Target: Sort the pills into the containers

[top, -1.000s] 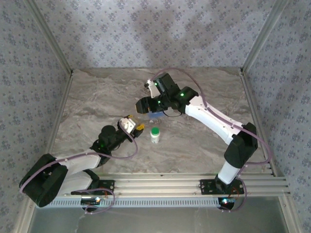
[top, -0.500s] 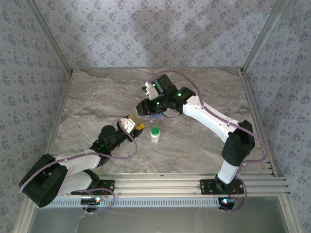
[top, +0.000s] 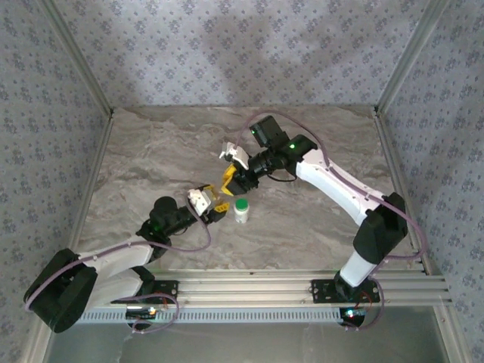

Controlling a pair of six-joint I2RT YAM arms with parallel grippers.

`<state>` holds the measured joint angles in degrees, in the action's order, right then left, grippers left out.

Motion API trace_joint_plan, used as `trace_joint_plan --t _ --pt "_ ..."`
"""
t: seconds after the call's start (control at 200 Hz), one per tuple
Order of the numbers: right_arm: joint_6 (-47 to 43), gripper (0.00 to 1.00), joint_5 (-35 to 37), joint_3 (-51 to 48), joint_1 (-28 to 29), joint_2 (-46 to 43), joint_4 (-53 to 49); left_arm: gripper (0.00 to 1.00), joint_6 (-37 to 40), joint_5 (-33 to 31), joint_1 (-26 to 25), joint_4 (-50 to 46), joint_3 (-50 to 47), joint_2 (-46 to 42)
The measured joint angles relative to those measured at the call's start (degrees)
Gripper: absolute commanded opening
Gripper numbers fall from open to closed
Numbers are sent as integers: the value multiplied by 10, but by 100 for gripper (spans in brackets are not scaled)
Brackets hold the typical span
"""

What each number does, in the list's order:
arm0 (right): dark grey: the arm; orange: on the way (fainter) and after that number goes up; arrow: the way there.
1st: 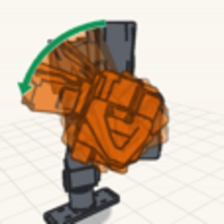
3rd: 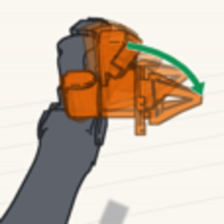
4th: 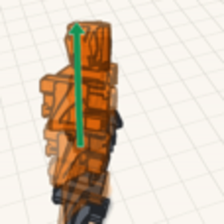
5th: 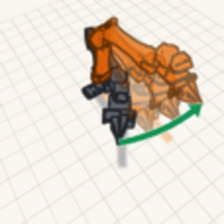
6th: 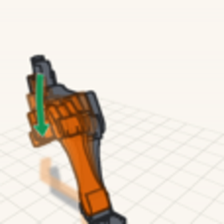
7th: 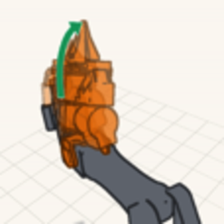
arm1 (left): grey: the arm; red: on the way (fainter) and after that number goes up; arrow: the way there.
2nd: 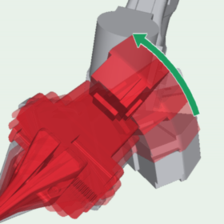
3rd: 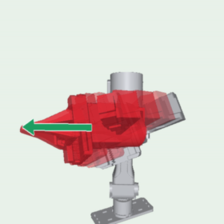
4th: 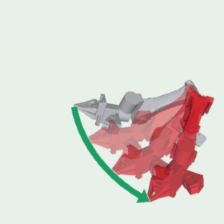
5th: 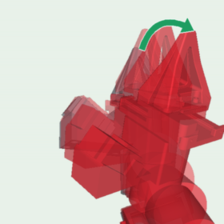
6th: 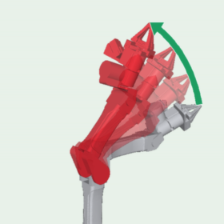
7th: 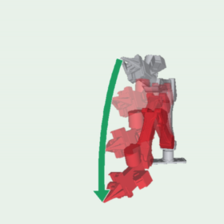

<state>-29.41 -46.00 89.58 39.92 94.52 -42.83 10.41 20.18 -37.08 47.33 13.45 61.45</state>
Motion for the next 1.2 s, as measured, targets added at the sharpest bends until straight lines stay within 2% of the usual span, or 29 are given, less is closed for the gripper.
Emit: trace_joint_plan --t 0.125,0.3,0.47,0.58,0.715,0.815,0.915,0.99,1.199 --pt "-141 28 -2 69 4 30 -104 29 -1 30 0 2 0 -4" --pt "-253 40 2 208 5 116 -245 29 -10 28 4 2 0 -7" --pt "-318 54 5 341 9 197 -368 29 -12 19 7 4 0 -7" --pt "-348 66 1 379 16 218 -414 29 -4 19 6 -1 0 -7" --pt "-349 68 -5 385 19 217 -429 29 1 16 6 -5 0 -6" --pt "-325 68 -9 385 16 217 -422 28 1 12 6 -6 0 -4" --pt "-256 68 -6 380 10 204 -379 28 1 9 6 -9 0 -2" --pt "-163 68 15 346 4 172 -308 28 1 -1 6 -9 0 -2" --pt "153 68 104 152 -8 35 -54 28 5 -47 6 -9 0 -7"
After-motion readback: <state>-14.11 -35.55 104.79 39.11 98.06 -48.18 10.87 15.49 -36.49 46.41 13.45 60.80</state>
